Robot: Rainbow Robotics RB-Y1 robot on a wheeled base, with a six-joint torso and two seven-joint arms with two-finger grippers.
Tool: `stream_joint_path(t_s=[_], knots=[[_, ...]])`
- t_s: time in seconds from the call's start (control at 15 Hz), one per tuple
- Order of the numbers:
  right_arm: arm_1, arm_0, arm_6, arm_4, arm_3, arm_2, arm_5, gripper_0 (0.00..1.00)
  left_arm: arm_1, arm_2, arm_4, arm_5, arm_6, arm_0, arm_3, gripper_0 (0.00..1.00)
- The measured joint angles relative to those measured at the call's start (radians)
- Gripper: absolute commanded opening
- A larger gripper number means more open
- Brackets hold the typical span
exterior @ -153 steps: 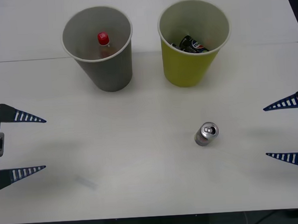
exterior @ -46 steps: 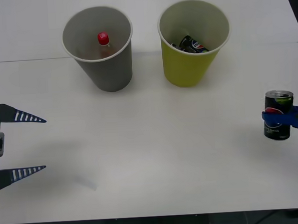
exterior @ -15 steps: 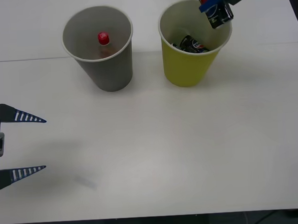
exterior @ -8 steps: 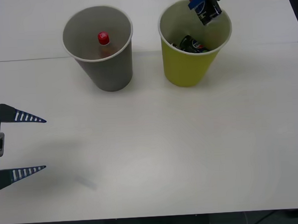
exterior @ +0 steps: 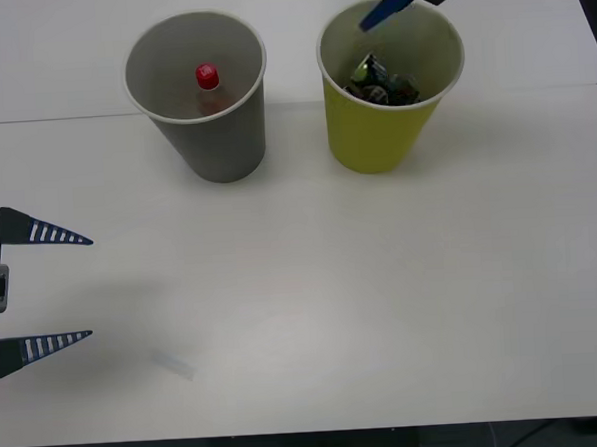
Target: Put the can into the green bin and the plastic bottle into the gray bin
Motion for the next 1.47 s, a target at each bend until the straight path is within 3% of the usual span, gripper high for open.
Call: stream_joint_path(t_s=[0.27,0.53,0.73,1.07,1.47], knots=[[-0.050,0.027,0.029,-0.062,-0.028,-0.011,0.003,1.00,0.000,0.000,0.000,0.000,0.000,0.000,0.000,1.00],[-0.129,0.143,0.068,-0.148,-0.133,-0.107,-0.005,1.00,0.000,0.000,0.000,0.000,0.000,0.000,0.000,1.00],[-0.183,0.263,0.136,-0.174,-0.257,-0.234,-0.065,1.00,0.000,0.000,0.000,0.000,0.000,0.000,0.000,1.00],[-0.236,0.484,0.378,-0.228,-0.398,-0.470,-0.224,1.00,0.000,0.000,0.000,0.000,0.000,0.000,0.000,1.00],[-0.249,0.863,0.593,-0.245,-0.693,-0.731,-0.236,1.00,0.000,0.000,0.000,0.000,0.000,0.000,0.000,1.00]])
